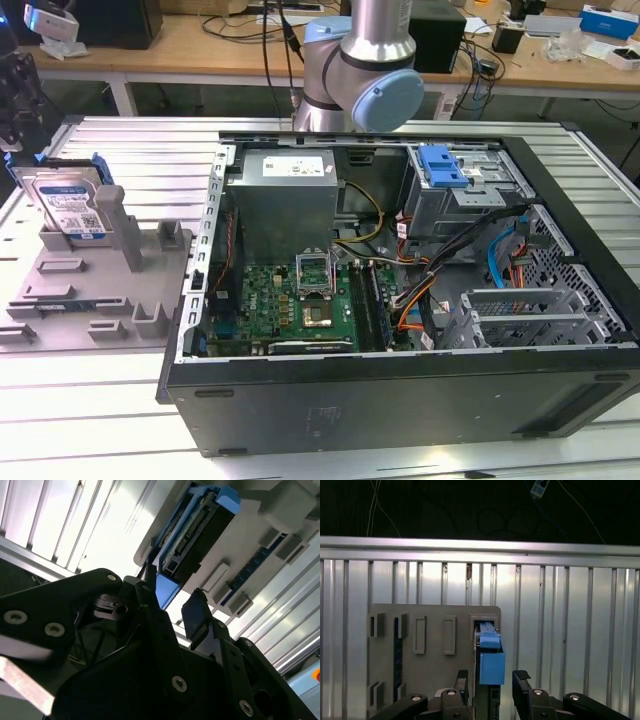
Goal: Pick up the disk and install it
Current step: 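Pick up the disk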
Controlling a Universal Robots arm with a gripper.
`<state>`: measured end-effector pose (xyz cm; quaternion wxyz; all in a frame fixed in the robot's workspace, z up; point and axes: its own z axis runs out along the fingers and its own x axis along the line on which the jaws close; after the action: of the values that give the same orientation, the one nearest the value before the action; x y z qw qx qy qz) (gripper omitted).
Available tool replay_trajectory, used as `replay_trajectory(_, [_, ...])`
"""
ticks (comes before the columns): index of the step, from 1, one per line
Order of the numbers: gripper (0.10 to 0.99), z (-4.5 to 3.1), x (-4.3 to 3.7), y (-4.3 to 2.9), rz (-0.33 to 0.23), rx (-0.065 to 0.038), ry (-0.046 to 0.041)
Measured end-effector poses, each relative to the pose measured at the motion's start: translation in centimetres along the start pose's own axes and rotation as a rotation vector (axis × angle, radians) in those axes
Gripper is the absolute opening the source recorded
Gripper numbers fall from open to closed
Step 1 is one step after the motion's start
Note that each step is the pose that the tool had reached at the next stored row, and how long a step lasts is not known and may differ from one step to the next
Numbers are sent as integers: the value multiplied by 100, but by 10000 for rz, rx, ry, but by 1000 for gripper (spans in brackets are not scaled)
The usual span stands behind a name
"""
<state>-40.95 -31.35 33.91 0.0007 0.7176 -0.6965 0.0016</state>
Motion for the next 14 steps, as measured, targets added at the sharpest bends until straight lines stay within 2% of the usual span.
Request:
replay_trajectory(4, [482,29,-4,25,-2,-1,3])
replay_trajectory(14, [482,101,0,25,0,0,3])
